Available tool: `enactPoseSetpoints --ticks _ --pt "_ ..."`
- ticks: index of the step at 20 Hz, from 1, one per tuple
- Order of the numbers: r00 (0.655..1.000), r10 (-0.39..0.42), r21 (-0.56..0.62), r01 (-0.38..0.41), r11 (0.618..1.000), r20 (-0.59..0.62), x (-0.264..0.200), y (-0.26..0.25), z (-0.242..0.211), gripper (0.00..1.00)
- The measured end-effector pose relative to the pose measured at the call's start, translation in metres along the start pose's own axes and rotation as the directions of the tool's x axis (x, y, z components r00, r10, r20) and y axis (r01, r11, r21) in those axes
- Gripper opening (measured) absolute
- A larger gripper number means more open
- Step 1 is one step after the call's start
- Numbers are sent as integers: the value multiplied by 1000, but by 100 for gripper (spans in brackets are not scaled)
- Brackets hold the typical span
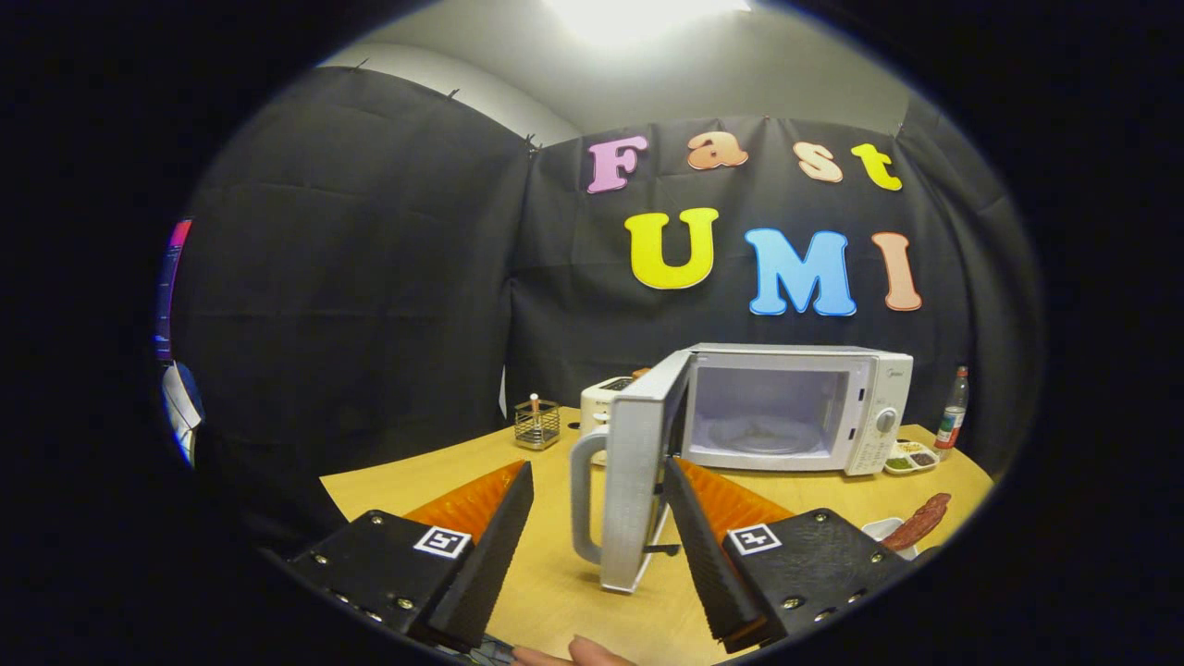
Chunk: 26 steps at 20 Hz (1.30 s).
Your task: Open the microwave, put the food inside, and close the microwave door.
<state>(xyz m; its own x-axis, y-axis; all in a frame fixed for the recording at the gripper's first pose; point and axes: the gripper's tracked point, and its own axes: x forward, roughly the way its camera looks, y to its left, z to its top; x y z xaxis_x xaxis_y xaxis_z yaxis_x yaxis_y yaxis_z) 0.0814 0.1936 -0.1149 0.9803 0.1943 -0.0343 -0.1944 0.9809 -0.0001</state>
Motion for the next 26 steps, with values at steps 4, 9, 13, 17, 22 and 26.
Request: enactPoseSetpoints --ticks 4,9,13,17,22,26 --pt "991 -130 -10 130 991 9 -21 -98 -4 86" --pt "962 -273 -102 272 957 -1 -40 -203 -19 86" --pt "945 -327 -104 322 941 -29 -57 -259 -44 86" --pt "924 -371 -16 371 928 -96 -69 -309 -79 86" --pt "910 -386 90 401 912 -150 -71 -342 -110 86" --pt "923 -333 201 369 907 -191 -59 -345 -133 86"
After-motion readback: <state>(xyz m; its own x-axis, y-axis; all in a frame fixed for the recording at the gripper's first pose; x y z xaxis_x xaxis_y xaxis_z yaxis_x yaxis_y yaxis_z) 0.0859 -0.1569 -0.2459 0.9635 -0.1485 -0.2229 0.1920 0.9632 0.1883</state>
